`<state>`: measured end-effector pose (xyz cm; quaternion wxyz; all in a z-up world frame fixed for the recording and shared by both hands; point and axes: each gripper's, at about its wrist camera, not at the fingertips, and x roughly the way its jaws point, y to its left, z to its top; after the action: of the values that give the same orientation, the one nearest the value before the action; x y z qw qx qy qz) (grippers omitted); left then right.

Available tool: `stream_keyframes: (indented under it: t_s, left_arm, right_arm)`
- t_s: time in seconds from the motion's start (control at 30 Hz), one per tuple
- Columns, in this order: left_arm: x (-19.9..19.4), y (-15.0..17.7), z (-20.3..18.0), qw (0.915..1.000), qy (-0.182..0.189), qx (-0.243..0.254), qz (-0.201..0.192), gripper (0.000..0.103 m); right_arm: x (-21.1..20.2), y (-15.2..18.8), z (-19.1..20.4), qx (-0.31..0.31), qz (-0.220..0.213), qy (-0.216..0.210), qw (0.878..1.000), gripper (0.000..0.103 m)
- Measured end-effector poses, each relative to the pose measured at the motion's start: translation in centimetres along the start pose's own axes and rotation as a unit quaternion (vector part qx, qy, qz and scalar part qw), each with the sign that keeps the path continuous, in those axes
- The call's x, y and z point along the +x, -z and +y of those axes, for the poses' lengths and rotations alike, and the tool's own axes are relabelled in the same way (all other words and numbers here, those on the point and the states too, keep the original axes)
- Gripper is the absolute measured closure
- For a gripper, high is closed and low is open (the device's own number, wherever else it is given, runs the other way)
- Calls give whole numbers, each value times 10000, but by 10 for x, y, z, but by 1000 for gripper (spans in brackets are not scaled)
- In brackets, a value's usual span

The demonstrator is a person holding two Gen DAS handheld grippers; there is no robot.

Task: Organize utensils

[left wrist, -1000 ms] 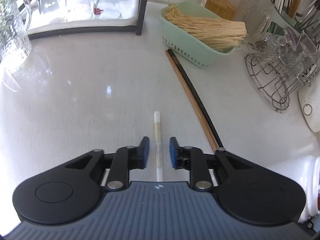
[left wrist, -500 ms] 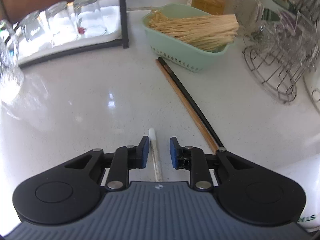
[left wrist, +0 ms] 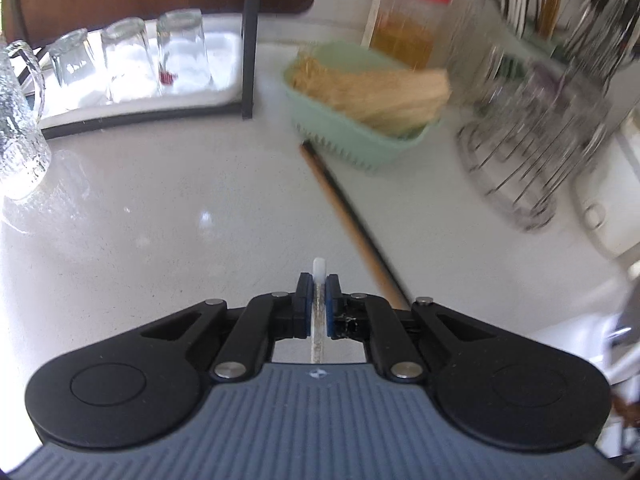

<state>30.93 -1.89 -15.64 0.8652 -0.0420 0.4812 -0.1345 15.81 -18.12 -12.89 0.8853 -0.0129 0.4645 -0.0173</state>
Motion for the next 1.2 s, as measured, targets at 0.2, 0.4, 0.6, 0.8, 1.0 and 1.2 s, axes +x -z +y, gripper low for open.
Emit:
stream_keyframes:
  t_s: [0.2,0.4,0.6,0.8,1.0,1.2]
  left_arm:
    - [-53,-8,-5,9976,484,-101,-493,96]
    - [-86,-7,-19,9936,856,21,-740,96]
    - [-104,-5,-22,9902,1163,150,-757,96]
    - [-120,-4,-16,9869,1398,267,-756,96]
    - [-147,0,-18,9828,1497,419,-992,96]
    - [-171,8,-26,9815,1421,282,-1255,96]
  right_arm:
    - [1,-4,0,62,-159,77,9998,12]
    - [2,-8,3,147,-316,134,9993,12]
    - [4,-8,3,170,-343,193,9991,12]
    - [3,-6,1,94,-388,122,9991,12]
    - [2,-5,-5,27,-481,-102,9988,11]
    - [1,-2,-11,-105,-594,-329,9976,10]
